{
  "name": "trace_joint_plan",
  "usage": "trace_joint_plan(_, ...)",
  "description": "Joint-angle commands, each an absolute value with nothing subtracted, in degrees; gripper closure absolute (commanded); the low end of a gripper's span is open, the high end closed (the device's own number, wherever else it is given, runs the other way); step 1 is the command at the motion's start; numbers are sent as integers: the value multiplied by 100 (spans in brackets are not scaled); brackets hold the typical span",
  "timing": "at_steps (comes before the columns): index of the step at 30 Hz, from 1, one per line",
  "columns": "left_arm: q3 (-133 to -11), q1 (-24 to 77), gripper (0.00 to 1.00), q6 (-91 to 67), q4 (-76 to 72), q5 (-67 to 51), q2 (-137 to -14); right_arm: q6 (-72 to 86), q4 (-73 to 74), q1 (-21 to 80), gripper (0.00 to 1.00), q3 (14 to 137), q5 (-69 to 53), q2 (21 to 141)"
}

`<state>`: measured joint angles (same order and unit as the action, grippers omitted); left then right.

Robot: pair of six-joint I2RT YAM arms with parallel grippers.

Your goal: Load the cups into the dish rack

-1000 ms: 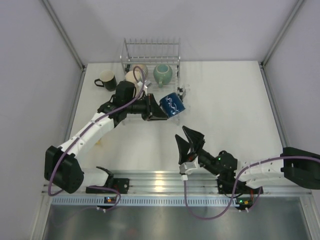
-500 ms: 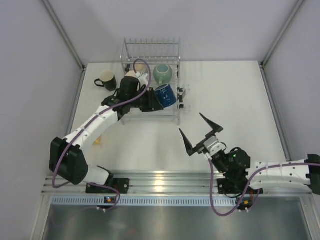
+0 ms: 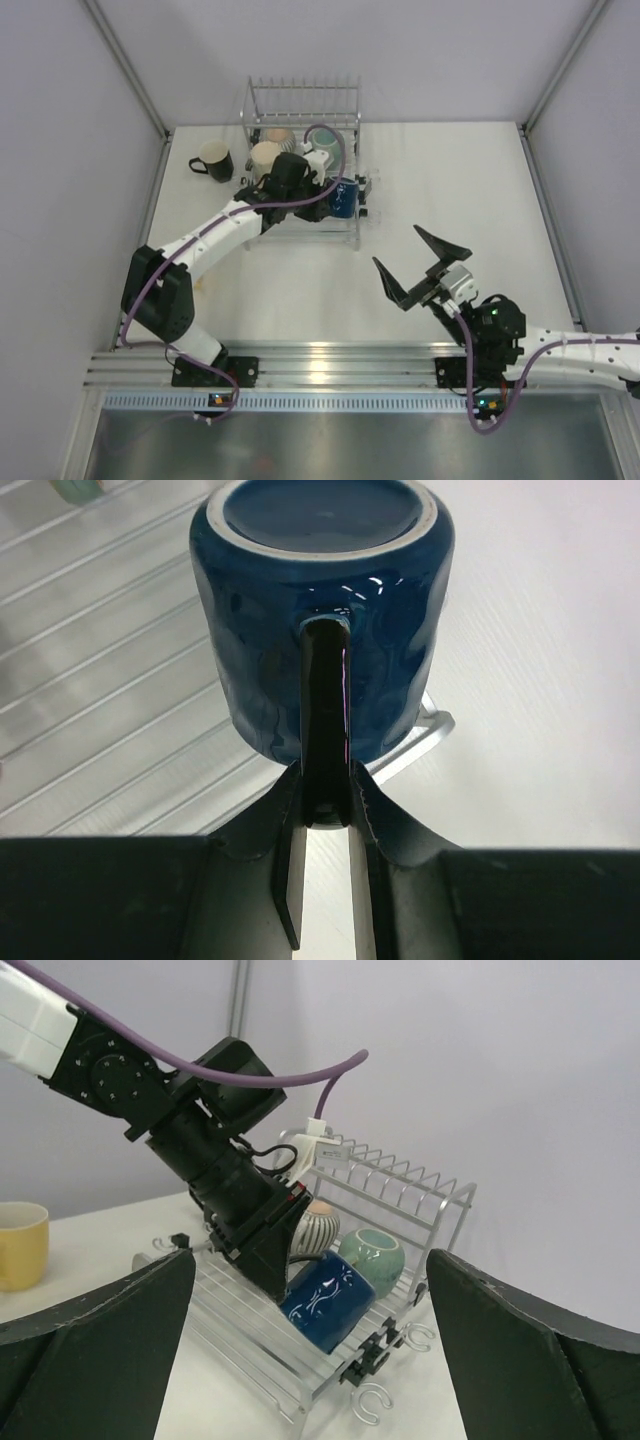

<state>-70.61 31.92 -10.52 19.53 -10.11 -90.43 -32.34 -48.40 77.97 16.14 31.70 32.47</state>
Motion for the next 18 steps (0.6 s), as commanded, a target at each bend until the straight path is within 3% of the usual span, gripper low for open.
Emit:
trace_joint_plan(1,-7085,3164,100,-528,739,-695,-8991,-3173,-4685,7875,1,1556,3173,2814)
trace_joint_plan(18,-6223,3094,100,-439,-1256,-133,-9325,-3445,-4456,7884,1,1388,3217,2232)
